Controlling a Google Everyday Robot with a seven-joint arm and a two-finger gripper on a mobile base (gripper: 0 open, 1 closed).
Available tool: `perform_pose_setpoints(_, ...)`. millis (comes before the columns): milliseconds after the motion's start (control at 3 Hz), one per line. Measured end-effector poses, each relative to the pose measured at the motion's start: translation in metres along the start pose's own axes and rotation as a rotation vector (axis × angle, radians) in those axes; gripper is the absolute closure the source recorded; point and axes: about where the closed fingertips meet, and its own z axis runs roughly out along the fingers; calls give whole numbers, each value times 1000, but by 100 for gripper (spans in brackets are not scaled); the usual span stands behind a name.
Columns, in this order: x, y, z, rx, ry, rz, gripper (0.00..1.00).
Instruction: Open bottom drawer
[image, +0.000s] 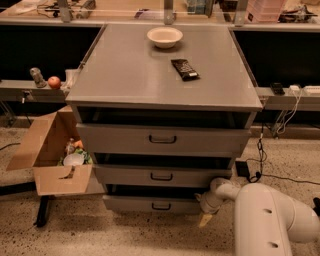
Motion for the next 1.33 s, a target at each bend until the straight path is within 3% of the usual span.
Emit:
perform_pose_setpoints(1000, -9, 15, -4, -4, -15, -21, 88)
perform_pose_setpoints(1333, -9, 15, -4, -4, -15, -21, 86)
